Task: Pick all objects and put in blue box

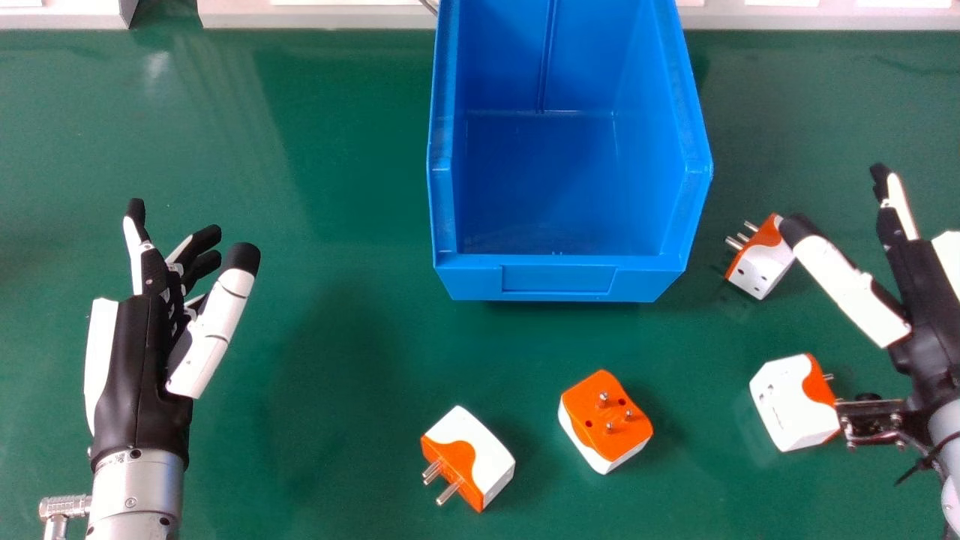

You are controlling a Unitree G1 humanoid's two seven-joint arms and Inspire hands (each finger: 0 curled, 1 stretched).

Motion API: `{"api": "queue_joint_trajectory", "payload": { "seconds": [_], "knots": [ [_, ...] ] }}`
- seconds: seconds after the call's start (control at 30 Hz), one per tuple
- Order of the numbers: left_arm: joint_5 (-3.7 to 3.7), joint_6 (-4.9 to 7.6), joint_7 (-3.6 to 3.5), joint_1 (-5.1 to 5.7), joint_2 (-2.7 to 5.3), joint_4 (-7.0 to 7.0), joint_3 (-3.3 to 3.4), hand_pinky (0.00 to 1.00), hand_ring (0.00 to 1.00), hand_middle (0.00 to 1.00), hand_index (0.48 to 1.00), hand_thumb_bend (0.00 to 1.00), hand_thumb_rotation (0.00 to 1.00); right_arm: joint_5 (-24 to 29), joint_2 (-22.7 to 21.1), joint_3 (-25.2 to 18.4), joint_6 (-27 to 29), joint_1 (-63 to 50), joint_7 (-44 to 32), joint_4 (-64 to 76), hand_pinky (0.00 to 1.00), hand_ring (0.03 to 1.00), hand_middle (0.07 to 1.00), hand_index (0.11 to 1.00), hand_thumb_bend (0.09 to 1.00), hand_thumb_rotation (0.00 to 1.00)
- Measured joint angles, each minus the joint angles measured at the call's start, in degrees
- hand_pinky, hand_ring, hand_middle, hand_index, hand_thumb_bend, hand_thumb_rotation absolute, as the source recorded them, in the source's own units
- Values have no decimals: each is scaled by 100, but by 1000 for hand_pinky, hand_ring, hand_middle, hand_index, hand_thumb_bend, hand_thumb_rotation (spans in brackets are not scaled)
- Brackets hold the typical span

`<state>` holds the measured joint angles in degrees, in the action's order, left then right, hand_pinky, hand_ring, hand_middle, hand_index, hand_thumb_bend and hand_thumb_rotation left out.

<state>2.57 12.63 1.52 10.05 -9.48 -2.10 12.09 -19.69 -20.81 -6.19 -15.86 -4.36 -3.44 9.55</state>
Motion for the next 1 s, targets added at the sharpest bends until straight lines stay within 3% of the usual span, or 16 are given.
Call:
{"api": "queue_joint_trajectory", "payload": {
  "seconds": [0.2, 0.43, 0.67, 0.8, 1.0],
  "knots": [
    [-44, 1, -6, 11, 20, -22, 0, 778, 883, 893, 885, 657, 702, -377, -289, 310, -603, 350, -347, -1, 854, 953, 987, 987, 615, 678],
    [-47, -30, -8, 48, 70, -14, -7, 785, 887, 897, 889, 673, 713, -749, -863, 663, -684, 874, -730, -346, 876, 960, 987, 976, 592, 579],
    [-46, -78, -12, 51, 94, -7, -8, 791, 891, 901, 892, 656, 715, -1435, -1693, 1283, -52, 1392, -944, -1240, 836, 934, 962, 940, 655, 625],
    [-45, -72, -13, 39, 101, -5, -10, 797, 894, 903, 896, 648, 717, -1675, -1851, 1491, 242, 1614, -943, -1566, 836, 922, 957, 934, 663, 620],
    [-43, -39, -12, -12, 99, -119, -2, 810, 901, 909, 903, 626, 722, -1945, -2000, 1828, 588, 2014, -1021, -2176, 849, 932, 969, 948, 656, 607]
  ]
}}
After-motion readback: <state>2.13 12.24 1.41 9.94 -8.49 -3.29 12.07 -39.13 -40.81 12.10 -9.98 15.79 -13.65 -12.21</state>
